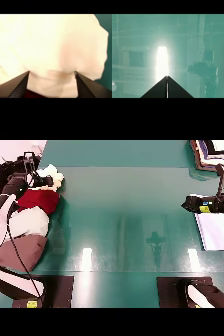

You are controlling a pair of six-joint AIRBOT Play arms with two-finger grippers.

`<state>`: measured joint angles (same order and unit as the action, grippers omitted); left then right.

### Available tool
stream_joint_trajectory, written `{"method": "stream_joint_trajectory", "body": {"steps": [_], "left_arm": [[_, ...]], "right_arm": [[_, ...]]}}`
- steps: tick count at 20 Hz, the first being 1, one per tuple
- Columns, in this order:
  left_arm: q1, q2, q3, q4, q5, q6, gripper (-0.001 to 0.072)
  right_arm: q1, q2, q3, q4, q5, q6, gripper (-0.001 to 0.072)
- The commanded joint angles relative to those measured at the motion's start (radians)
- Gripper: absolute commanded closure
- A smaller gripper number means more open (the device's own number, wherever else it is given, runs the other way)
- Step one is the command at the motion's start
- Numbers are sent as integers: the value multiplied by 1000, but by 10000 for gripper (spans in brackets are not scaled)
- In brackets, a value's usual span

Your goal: Fold the shirts.

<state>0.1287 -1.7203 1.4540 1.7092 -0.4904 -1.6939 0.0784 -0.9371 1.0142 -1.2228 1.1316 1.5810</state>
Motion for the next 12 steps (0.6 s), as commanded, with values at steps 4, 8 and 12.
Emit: {"method": "stream_joint_trajectory", "body": {"steps": [4, 8, 12], "left_arm": [[11, -33, 138, -7, -90, 11, 681], [7, 67, 270, -24, -224, 11, 682], [-49, 317, 409, -30, -356, 79, 683]], "right_arm": [[1, 0, 1, 2, -6, 2, 691], [1, 25, 2, 1, -41, 1, 691], [0, 115, 63, -9, -197, 1, 691]]}}
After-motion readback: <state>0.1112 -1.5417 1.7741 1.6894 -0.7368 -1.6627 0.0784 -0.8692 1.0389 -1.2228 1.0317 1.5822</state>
